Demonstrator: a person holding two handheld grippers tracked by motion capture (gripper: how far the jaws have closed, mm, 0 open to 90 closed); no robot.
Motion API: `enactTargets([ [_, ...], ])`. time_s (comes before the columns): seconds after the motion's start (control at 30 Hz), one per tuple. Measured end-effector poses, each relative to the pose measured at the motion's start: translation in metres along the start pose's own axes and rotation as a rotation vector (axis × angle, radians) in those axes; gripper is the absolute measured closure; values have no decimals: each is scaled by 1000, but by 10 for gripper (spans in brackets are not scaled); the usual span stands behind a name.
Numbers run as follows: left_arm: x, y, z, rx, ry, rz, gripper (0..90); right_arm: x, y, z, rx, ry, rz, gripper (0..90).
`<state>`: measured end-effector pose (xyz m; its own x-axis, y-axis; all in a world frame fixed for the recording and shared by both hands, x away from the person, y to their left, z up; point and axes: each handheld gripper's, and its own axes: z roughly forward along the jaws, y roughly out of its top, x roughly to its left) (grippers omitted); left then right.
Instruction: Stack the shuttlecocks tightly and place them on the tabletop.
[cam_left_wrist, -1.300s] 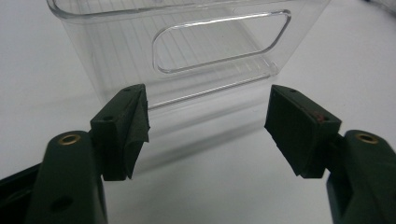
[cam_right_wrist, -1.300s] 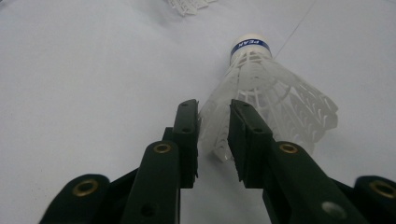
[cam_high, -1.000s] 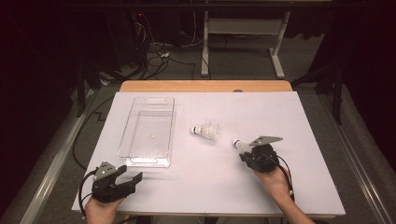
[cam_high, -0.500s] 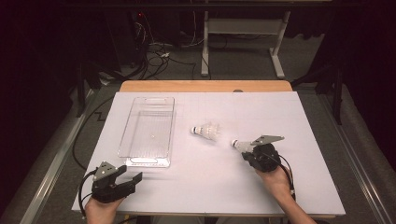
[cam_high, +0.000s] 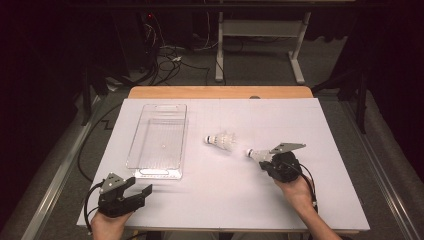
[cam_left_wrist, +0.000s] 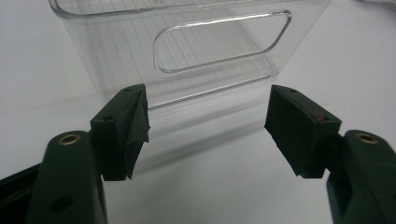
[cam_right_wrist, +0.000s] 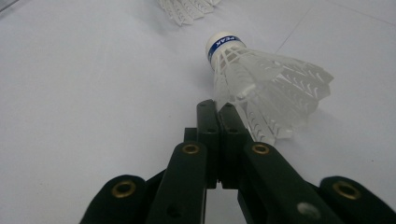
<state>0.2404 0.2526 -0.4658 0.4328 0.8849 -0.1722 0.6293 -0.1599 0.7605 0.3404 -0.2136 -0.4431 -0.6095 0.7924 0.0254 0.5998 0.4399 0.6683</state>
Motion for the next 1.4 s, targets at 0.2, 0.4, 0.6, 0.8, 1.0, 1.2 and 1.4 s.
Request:
enactTargets([
  [0.2, 0, 0, 0, 0, 0, 0, 312, -2, 4, 0, 2, 10, -10, 900],
  [0.4, 0, 0, 0, 0, 0, 0, 312, -3, 6, -1, 2, 18, -3, 900],
  [0.6, 0, 0, 0, 1, 0, 0, 312, -5, 8, -1, 1, 30, 1, 900],
  [0.8, 0, 0, 0, 2, -1, -1, 312, -7, 10, 1, 6, 45, 1, 900],
  [1.0, 0, 0, 1, 2, -1, -1, 313, -8, 15, 2, 10, 57, 1, 900],
  [1.2, 0, 0, 1, 2, -2, -1, 312, -9, 20, 3, 11, 72, 1, 900],
  [1.4, 0, 0, 1, 2, -2, -1, 312, -10, 24, 6, 10, 83, -1, 900],
])
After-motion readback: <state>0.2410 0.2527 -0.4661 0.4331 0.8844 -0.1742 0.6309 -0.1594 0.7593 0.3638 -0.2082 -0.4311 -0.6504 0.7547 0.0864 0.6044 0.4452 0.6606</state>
